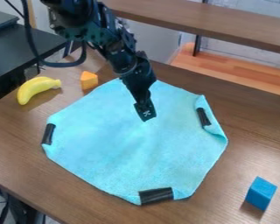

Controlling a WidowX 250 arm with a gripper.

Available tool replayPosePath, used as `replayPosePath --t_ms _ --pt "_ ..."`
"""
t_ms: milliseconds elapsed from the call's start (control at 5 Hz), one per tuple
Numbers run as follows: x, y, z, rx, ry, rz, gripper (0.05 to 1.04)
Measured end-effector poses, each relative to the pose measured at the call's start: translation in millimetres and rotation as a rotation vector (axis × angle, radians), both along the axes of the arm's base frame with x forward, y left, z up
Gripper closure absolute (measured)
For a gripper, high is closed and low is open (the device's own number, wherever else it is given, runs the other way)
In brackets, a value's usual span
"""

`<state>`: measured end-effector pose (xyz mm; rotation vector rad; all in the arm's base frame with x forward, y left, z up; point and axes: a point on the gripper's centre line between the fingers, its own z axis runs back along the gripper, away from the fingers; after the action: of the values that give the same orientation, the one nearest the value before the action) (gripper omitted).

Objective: Fold the cloth from the top left to the bottom right

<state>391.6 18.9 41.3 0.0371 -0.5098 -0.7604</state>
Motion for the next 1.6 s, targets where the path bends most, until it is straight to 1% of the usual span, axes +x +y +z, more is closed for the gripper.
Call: replayPosePath --t_ms 200,400,600,800,1000,1200,1400,1600 --pt "-3 -1 -13.1 -0.009 0.034 0.002 0.083" --pt "3 5 -10.3 -0.039 0.015 -0.003 0.083" --pt "12 29 -0.6 -0.014 -0.032 0.034 0.083" --pt "24 46 11.3 -0.014 -0.058 0.031 0.083" --pt "33 65 12.9 0.039 -0.059 0.041 0.083" --pt "46 71 5.0 0.066 -0.024 0.044 0.083" --pt "58 77 -5.5 0.073 0.013 0.067 0.083" --pt "71 79 -8.5 0.077 0.026 0.095 0.083"
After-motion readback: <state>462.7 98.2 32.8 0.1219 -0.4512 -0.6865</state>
